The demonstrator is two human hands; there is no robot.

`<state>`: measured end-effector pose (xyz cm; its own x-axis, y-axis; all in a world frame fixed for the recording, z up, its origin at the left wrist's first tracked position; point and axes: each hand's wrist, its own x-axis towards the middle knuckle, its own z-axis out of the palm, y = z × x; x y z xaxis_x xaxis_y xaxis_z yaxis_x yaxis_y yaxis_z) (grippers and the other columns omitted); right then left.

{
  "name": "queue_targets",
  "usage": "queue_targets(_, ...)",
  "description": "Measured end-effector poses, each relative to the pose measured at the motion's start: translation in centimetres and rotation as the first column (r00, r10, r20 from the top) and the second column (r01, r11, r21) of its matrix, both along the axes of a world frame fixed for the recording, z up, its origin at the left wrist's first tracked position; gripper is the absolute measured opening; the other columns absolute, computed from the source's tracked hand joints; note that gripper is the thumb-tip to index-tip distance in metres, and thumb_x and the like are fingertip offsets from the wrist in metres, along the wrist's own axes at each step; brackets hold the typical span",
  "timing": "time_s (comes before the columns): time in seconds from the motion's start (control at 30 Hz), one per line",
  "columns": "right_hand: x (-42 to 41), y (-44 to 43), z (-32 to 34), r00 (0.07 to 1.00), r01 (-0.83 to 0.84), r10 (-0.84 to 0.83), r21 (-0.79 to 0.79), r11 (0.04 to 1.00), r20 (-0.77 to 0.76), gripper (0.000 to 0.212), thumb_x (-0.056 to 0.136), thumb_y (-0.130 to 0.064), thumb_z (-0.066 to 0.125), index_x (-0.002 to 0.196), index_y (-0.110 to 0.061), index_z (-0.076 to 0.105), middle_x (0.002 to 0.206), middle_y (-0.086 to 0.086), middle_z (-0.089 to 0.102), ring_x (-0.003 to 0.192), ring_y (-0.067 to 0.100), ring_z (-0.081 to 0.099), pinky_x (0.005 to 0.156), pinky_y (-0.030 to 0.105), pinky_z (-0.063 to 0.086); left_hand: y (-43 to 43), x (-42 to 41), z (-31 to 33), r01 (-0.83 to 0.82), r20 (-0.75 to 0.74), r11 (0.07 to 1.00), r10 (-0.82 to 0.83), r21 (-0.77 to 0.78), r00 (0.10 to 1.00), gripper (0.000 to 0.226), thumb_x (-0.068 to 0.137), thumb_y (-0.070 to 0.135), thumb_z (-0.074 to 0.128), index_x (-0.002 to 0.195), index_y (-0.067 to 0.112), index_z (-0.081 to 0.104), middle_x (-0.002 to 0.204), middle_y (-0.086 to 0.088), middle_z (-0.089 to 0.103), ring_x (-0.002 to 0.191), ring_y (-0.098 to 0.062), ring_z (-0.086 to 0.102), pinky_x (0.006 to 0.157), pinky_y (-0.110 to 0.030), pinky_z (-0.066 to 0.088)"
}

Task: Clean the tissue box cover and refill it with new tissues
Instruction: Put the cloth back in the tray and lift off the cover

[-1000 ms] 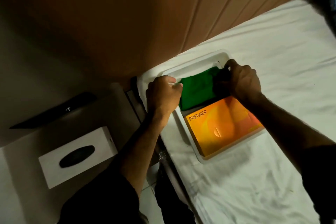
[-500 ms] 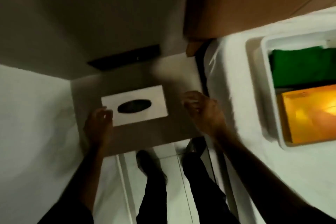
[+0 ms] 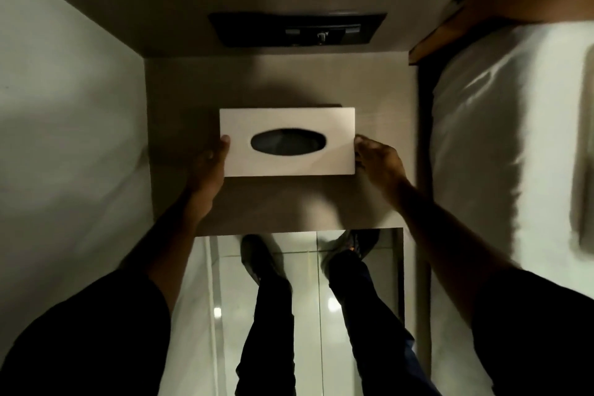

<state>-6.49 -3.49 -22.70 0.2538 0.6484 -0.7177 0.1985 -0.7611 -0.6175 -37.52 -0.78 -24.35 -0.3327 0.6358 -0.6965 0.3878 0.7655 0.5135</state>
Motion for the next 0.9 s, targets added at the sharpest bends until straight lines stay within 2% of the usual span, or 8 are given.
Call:
queue_targets(0.07, -0.3, -0.2, 0.1, 0.999, 0.030, -0.029, 0.022, 0.999, -0.033, 0.037, 0.074, -0.067, 0.061, 0.094, -0.039, 0.075, 0.109, 0.000, 0.075, 0.106, 0.022, 0.068, 0.101, 0.050, 0.051, -0.2, 0.6, -0.2, 0.002, 0.000, 0.999, -0.002, 0.050, 1.000, 0.051, 0.086, 0.071, 0.042, 0.105, 0.029, 0.062, 0.093, 0.008, 0.055, 0.080, -0.008, 0.050, 0.072, -0.021, 0.033)
queue_targets(0.13, -0.6, 0.2, -0.1, 0.999, 0.038, -0.038, 0.070, 0.997, 0.001, 0.035, 0.076, -0.066, 0.064, 0.091, -0.037, 0.077, 0.100, -0.009, 0.075, 0.099, 0.015, 0.067, 0.099, 0.046, 0.053, 0.0, 0.7, -0.4, -0.027, -0.009, 0.996, 0.028, 0.080, 1.000, 0.041, 0.085, 0.071, 0.046, 0.073, 0.032, 0.055, 0.073, 0.011, 0.050, 0.066, -0.006, 0.046, 0.059, -0.022, 0.033)
queue_targets(0.2, -0.8, 0.8, -0.3, 0.998, 0.026, -0.032, 0.105, 0.994, 0.051, 0.032, 0.080, -0.063, 0.064, 0.088, -0.034, 0.075, 0.105, -0.008, 0.073, 0.103, 0.015, 0.065, 0.102, 0.046, 0.051, 0.5, 1.0, -0.3, -0.082, 0.011, 0.991, 0.082, 0.108, 0.997, 0.041, 0.084, 0.070, 0.050, 0.066, 0.033, 0.051, 0.067, 0.012, 0.049, 0.062, -0.004, 0.046, 0.057, -0.022, 0.036)
queue_targets(0.33, -1.1, 1.6, -0.6, 0.996, 0.032, -0.046, 0.169, 0.985, 0.079, 0.032, 0.091, -0.050, 0.061, 0.102, -0.022, 0.072, 0.120, 0.003, 0.070, 0.113, 0.021, 0.064, 0.103, 0.042, 0.049, 1.8, 1.4, -0.3, -0.094, 0.013, 0.984, 0.093, 0.149, 0.996, 0.040, 0.083, 0.070, 0.051, 0.065, 0.034, 0.050, 0.066, 0.012, 0.048, 0.062, -0.004, 0.045, 0.059, -0.023, 0.036)
queue_targets(0.47, -1.1, 2.0, -1.0, 0.995, 0.056, -0.068, 0.163, 0.985, 0.069, 0.028, 0.091, -0.050, 0.060, 0.096, -0.023, 0.067, 0.096, -0.007, 0.068, 0.088, 0.008, 0.062, 0.077, 0.023, 0.049, 2.3, 1.7, -0.3, -0.084, -0.003, 0.984, 0.086, 0.160, 0.996, 0.033, 0.087, 0.063, 0.052, 0.068, 0.036, 0.049, 0.072, 0.014, 0.049, 0.067, 0.000, 0.045, 0.057, -0.020, 0.035)
queue_targets(0.6, -1.2, 2.4, -1.5, 0.988, 0.119, -0.131, 0.153, 0.981, 0.076, 0.020, 0.091, -0.044, 0.062, 0.084, -0.025, 0.061, 0.092, -0.005, 0.064, 0.080, 0.006, 0.058, 0.062, 0.010, 0.047, 2.5, 1.8, -0.4, -0.113, -0.004, 0.983, 0.115, 0.142, 0.993, 0.030, 0.087, 0.062, 0.053, 0.085, 0.032, 0.052, 0.081, 0.017, 0.048, 0.075, 0.000, 0.046, 0.060, -0.020, 0.035)
queue_targets(0.7, -1.3, 2.7, -1.5, 0.988, 0.110, -0.120, 0.103, 0.989, 0.096, 0.020, 0.091, -0.046, 0.058, 0.088, -0.026, 0.059, 0.091, -0.004, 0.063, 0.080, 0.008, 0.057, 0.062, 0.021, 0.046, 2.6, 1.8, -0.7, -0.107, -0.015, 0.985, 0.110, 0.133, 0.994, 0.041, 0.088, 0.062, 0.051, 0.107, 0.026, 0.052, 0.088, 0.013, 0.047, 0.080, -0.003, 0.044, 0.060, -0.020, 0.033)
queue_targets(0.9, -1.6, 3.3, -1.6, 0.989, 0.092, -0.095, 0.034, 0.995, 0.115, 0.022, 0.093, -0.049, 0.050, 0.094, -0.027, 0.052, 0.087, -0.006, 0.054, 0.077, 0.011, 0.052, 0.058, 0.027, 0.040, 3.2, 2.0, -0.7, -0.118, -0.028, 0.987, 0.122, 0.109, 0.992, 0.051, 0.090, 0.060, 0.049, 0.120, 0.019, 0.054, 0.098, 0.007, 0.048, 0.086, -0.009, 0.047, 0.067, -0.025, 0.037)
